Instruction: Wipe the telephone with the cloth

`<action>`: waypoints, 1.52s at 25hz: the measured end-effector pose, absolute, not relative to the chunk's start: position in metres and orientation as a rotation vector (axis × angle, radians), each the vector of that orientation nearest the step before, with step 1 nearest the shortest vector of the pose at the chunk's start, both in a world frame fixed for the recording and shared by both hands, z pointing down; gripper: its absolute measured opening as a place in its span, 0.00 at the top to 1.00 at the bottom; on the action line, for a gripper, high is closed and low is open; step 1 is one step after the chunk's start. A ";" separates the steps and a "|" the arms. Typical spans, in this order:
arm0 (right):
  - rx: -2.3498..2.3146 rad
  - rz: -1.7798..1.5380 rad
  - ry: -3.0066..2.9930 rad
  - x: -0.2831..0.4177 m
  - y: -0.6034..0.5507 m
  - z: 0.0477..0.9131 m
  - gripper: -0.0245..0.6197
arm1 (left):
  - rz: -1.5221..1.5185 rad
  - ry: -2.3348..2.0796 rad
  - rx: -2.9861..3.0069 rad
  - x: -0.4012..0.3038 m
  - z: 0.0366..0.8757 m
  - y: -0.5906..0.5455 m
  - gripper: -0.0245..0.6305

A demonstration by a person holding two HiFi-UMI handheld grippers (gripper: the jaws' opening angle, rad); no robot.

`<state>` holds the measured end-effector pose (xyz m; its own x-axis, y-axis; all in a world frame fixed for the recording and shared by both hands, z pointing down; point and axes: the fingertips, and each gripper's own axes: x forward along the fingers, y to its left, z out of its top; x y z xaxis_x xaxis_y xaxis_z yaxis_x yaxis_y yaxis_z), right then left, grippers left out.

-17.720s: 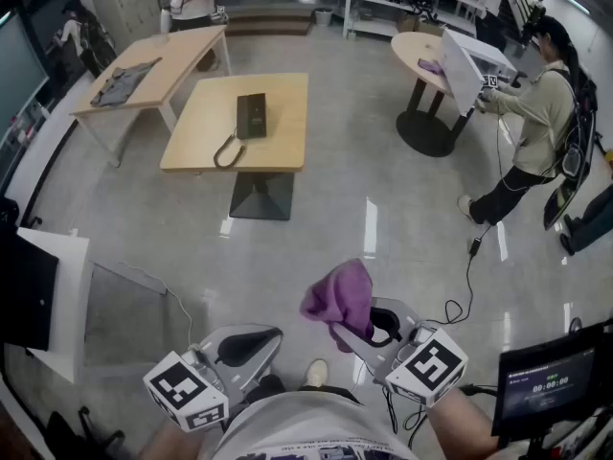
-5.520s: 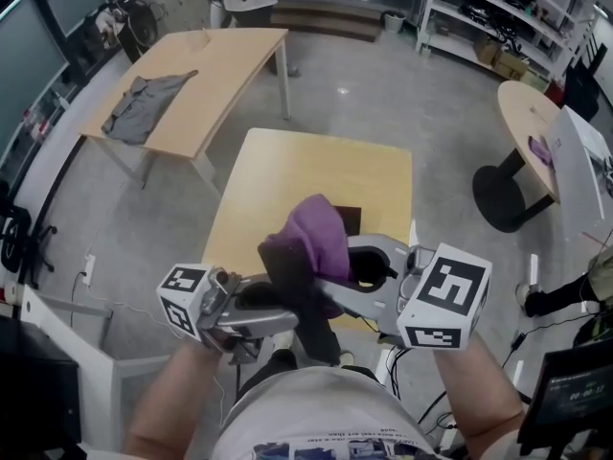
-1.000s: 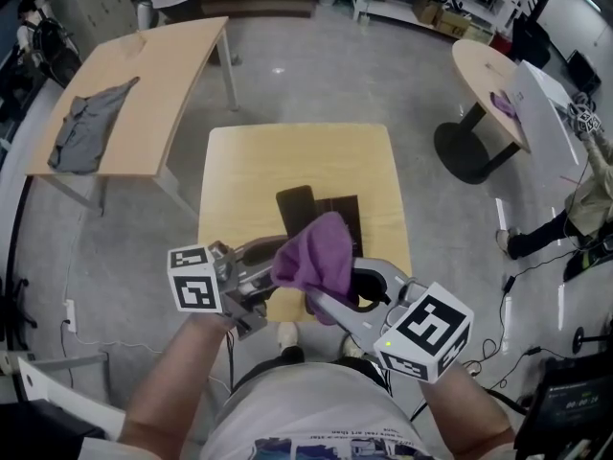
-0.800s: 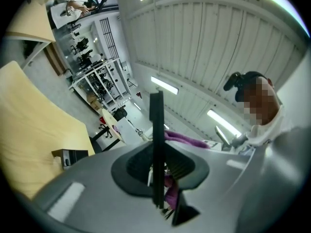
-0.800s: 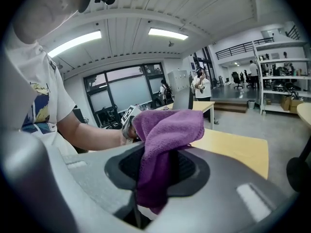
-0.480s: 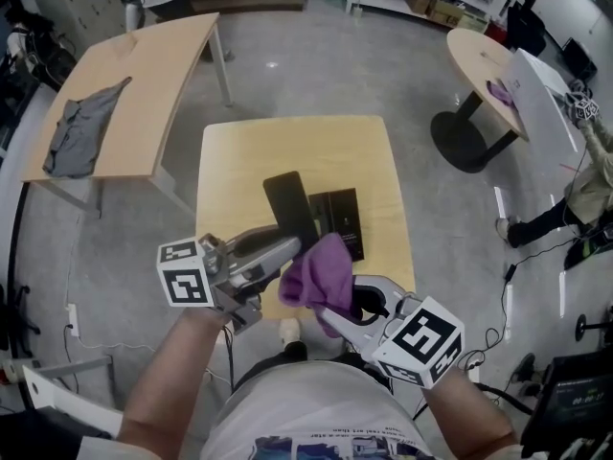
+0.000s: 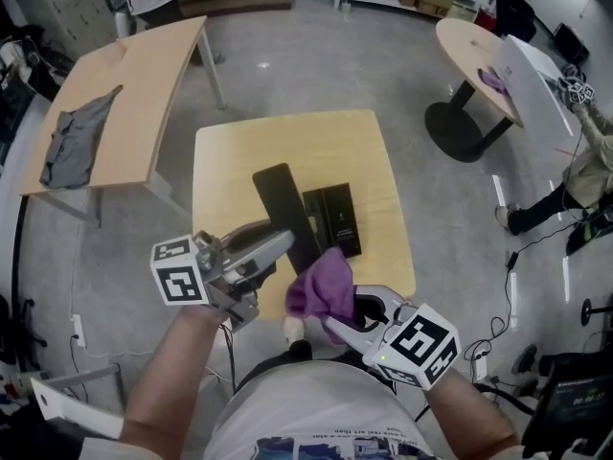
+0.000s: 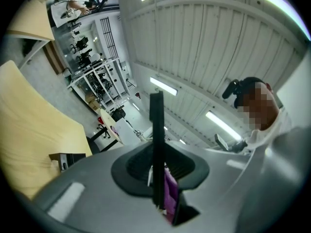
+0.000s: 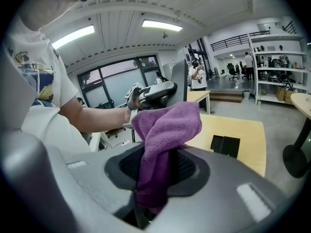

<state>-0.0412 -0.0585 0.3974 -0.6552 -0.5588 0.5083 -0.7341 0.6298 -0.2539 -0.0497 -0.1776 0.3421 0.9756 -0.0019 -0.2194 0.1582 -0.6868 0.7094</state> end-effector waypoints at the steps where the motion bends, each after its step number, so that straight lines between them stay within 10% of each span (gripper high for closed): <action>1: 1.029 0.638 -2.467 -0.040 -0.056 0.400 0.79 | -0.258 0.112 2.317 -0.049 0.342 -0.178 0.84; 38: 1.368 0.833 -2.279 0.060 -0.024 0.432 0.79 | -0.128 0.094 2.179 -0.016 0.440 -0.194 0.84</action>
